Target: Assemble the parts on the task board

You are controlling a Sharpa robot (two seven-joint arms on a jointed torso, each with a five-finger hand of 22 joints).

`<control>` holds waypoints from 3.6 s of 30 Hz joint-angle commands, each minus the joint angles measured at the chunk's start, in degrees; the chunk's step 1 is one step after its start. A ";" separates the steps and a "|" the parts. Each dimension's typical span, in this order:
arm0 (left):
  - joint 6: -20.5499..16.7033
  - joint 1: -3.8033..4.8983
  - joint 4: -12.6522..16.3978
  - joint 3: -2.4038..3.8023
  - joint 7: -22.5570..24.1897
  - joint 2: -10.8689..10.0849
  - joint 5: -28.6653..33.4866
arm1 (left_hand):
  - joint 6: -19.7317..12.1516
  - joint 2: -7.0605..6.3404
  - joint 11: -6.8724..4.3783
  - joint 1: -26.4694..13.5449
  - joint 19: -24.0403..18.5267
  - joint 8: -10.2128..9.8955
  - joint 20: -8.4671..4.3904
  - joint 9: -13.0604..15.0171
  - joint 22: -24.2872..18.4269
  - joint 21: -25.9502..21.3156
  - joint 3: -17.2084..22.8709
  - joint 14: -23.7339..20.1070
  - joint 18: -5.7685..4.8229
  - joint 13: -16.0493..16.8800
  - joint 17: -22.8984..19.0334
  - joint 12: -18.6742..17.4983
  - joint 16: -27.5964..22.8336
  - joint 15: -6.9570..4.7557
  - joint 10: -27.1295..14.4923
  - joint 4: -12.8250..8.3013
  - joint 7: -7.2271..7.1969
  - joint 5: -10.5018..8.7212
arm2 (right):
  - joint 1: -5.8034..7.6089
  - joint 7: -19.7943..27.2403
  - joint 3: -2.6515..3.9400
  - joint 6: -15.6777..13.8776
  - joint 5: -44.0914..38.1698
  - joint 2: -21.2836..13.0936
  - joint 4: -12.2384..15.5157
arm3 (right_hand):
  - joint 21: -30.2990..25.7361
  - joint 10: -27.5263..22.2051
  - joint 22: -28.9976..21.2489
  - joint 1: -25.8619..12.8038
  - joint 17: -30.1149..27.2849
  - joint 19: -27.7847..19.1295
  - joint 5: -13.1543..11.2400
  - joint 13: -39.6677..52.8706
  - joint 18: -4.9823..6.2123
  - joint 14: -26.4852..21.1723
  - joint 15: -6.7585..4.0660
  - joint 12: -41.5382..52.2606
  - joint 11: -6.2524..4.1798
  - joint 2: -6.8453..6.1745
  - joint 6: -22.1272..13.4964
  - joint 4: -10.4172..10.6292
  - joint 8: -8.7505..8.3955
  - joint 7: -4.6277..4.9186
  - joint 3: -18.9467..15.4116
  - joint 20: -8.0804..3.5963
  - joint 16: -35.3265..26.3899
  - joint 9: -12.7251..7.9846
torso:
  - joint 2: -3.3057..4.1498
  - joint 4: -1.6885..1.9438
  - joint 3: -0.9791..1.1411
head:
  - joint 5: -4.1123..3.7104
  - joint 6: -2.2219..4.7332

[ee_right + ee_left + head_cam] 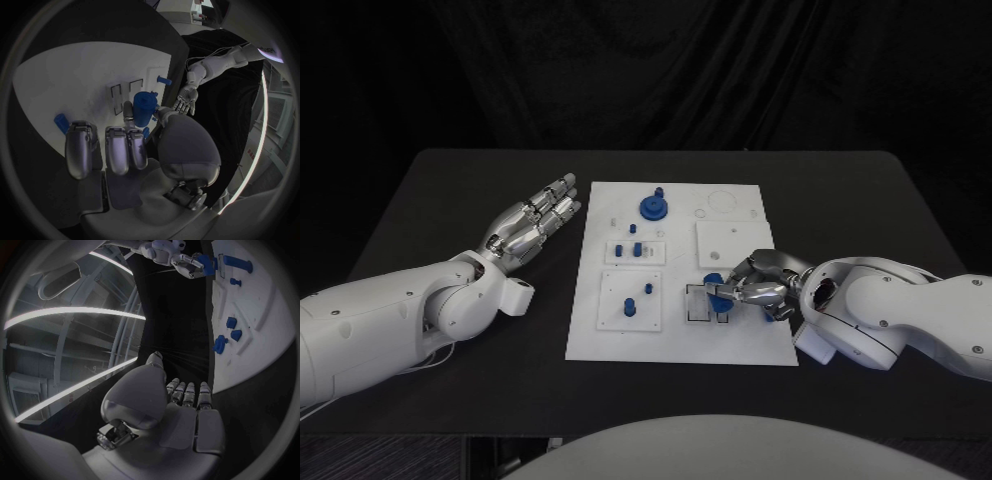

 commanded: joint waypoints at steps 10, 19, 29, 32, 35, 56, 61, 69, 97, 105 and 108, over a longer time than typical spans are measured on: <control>1.02 -0.12 -0.06 0.05 1.59 0.14 -0.05 | -0.07 0.16 0.66 0.57 -0.01 0.04 0.58 0.02 0.10 -0.22 0.15 -0.03 0.79 -0.06 -0.07 -0.38 -0.21 0.61 -0.03 0.06 0.43 0.39 | -1.00 0.29 -0.01 1.72 0.17 1.25 -1.07 | -0.87 6.06 12.55 -1.02 6.65 3.68 -2.23 15.10 0.98 4.38 0.27 0.15 0.38 0.14 -0.38 0.58 -0.58 -0.13 -0.74 -0.01 -0.31 -0.24 | -0.04 -0.05 -0.05 | 0.20 0.00; 1.09 -0.16 -0.18 0.05 1.36 0.30 -0.05 | -0.10 0.16 0.79 0.69 0.00 0.04 0.96 0.01 0.11 -0.22 0.19 -0.03 0.70 -0.06 -0.07 -0.38 -0.21 1.11 -0.03 0.08 0.55 0.42 | -1.13 -0.22 -0.01 3.39 -0.33 1.89 -1.57 | -1.59 6.06 12.33 -2.24 6.09 3.46 -6.93 15.10 1.13 4.27 0.57 0.15 0.72 0.90 -1.03 1.33 -1.58 0.25 -2.54 0.26 -0.52 -0.86 | -0.08 -0.06 0.00 | 0.39 0.00; 1.27 -0.23 -0.28 0.05 1.13 0.36 -0.05 | -0.12 0.15 0.82 0.70 0.00 0.03 1.06 0.01 0.11 -0.21 0.18 -0.03 0.64 -0.06 -0.07 -0.38 -0.21 1.27 -0.03 0.10 0.58 0.41 | -1.15 -0.77 -0.01 4.24 -1.86 2.31 -2.13 | -1.96 6.06 12.23 -4.13 5.88 3.38 -11.15 15.10 1.20 4.23 0.83 0.15 1.04 1.84 -1.72 1.41 -2.73 0.59 -4.54 0.52 -0.60 -1.87 | -0.05 -0.07 0.03 | 0.58 0.00; 1.31 -0.25 -0.30 0.05 1.11 0.38 -0.05 | -0.12 0.15 0.82 0.70 0.00 0.03 1.06 0.01 0.11 -0.21 0.18 -0.03 0.64 -0.06 -0.07 -0.38 -0.21 1.27 -0.03 0.10 0.58 0.41 | -1.18 -1.00 -0.01 4.64 -1.97 2.51 -2.45 | -2.20 6.06 12.16 -4.39 5.72 3.31 -11.64 15.10 1.26 4.20 0.88 0.15 1.09 2.05 -1.84 1.43 -2.91 0.66 -4.81 0.57 -0.66 -2.07 | -0.06 -0.07 0.03 | 0.63 0.00; 1.37 -0.29 -0.29 0.05 1.06 0.39 -0.05 | -0.12 0.15 0.82 0.70 0.00 0.03 1.06 0.01 0.11 -0.21 0.18 -0.03 0.64 -0.06 -0.07 -0.38 -0.21 1.27 -0.03 0.10 0.58 0.41 | -1.29 -1.23 -0.01 4.98 -2.03 2.65 -2.71 | -2.34 6.06 12.11 -4.72 5.66 3.27 -12.17 15.10 1.29 4.19 0.93 0.15 1.17 2.27 -2.03 1.44 -3.15 0.74 -5.14 0.62 -0.69 -2.30 | -0.04 -0.01 0.03 | 0.68 0.00; 1.58 -0.48 -0.31 0.05 0.87 0.41 -0.05 | -0.21 0.13 0.85 0.74 0.00 0.01 1.23 -0.01 0.11 -0.21 0.18 -0.03 0.56 -0.06 -0.07 -0.38 -0.21 1.52 -0.03 0.11 0.60 0.44 | -1.49 -2.08 -0.01 7.15 -2.67 3.00 -2.98 | -3.02 6.06 11.91 -5.31 5.09 3.08 -14.63 15.10 1.44 4.07 1.10 0.15 1.34 2.54 -2.19 1.27 -3.62 0.91 -6.46 0.79 -0.92 -3.00 | -0.05 -0.07 0.03 | 0.74 0.00; 1.67 -0.54 -0.41 0.05 0.78 0.42 -0.05 | -0.25 0.13 0.88 0.83 0.01 0.00 1.32 -0.01 0.12 -0.21 0.22 -0.03 0.50 -0.06 -0.07 -0.38 -0.21 1.66 -0.03 0.05 0.62 0.57 | -1.50 -1.96 -0.01 7.31 -2.69 3.02 -3.04 | -3.05 6.06 11.90 -4.70 5.21 3.07 -14.54 15.10 1.44 4.10 1.10 0.15 1.32 2.47 -2.01 0.96 -3.56 0.87 -6.53 0.81 -0.88 -3.08 | -0.03 -0.10 0.05 | 0.80 0.00; 1.78 -0.67 -0.47 0.05 0.73 0.41 -0.05 | -0.30 0.10 0.90 1.24 0.01 -0.01 1.49 -0.02 0.12 -0.20 0.40 -0.03 0.36 -0.06 -0.07 -0.38 -0.21 1.97 -0.03 -0.30 0.64 0.95 | -1.50 0.30 -0.01 5.83 -5.81 2.77 -2.72 | -3.09 6.06 11.91 -2.68 5.27 3.08 -14.64 15.10 1.45 4.12 1.06 0.15 1.28 1.63 -1.96 -0.07 -3.11 0.82 -6.97 0.79 -0.85 -3.07 | -0.05 -0.06 0.04 | 0.96 0.00; 1.53 -1.23 -0.33 0.05 0.94 -0.04 -0.05 | -0.28 0.06 0.94 1.41 0.04 0.00 1.52 -0.01 0.15 -0.18 0.47 -0.03 0.32 -0.06 -0.07 -0.38 -0.21 2.03 -0.03 -0.47 0.67 1.18 | -2.39 17.33 -0.04 -9.80 -41.84 -2.85 1.46 | -0.79 6.06 12.66 13.98 8.61 3.52 -19.88 15.10 0.92 4.60 1.80 0.15 2.10 -2.90 -21.99 -3.09 7.28 2.76 -12.02 1.44 0.50 2.04 | -0.13 -0.10 0.08 | 1.41 0.00; 1.53 -1.29 -0.25 0.05 0.97 -0.22 -0.05 | -0.28 0.05 0.97 1.54 0.06 0.00 1.60 -0.01 0.18 -0.16 0.52 -0.03 0.25 -0.06 -0.07 -0.38 -0.21 2.21 -0.03 -0.60 0.72 1.29 | -3.54 14.74 -0.05 -6.60 -47.06 -2.64 0.76 | -0.54 6.06 12.74 20.91 8.83 3.51 -20.76 15.10 0.86 4.58 1.64 0.15 1.93 -5.29 -34.13 -2.67 7.72 2.78 -9.00 1.30 0.57 -0.64 | -0.12 -0.09 0.03 | 1.65 0.00; 1.50 -1.31 -0.25 0.05 1.02 -0.24 -0.05 | -0.26 0.05 0.98 1.56 0.06 0.01 1.61 -0.01 0.18 -0.17 0.53 -0.03 0.24 -0.06 -0.07 -0.38 -0.21 2.22 -0.03 -0.61 0.72 1.30 | -3.89 13.76 -0.05 -5.36 -48.93 -2.32 0.45 | -0.71 6.06 12.68 22.50 8.53 3.43 -20.70 15.10 0.90 4.50 1.63 0.15 1.91 -6.99 -36.91 -0.76 7.88 2.79 -8.54 1.28 0.45 -2.58 | -0.08 -0.09 0.01 | 1.54 0.00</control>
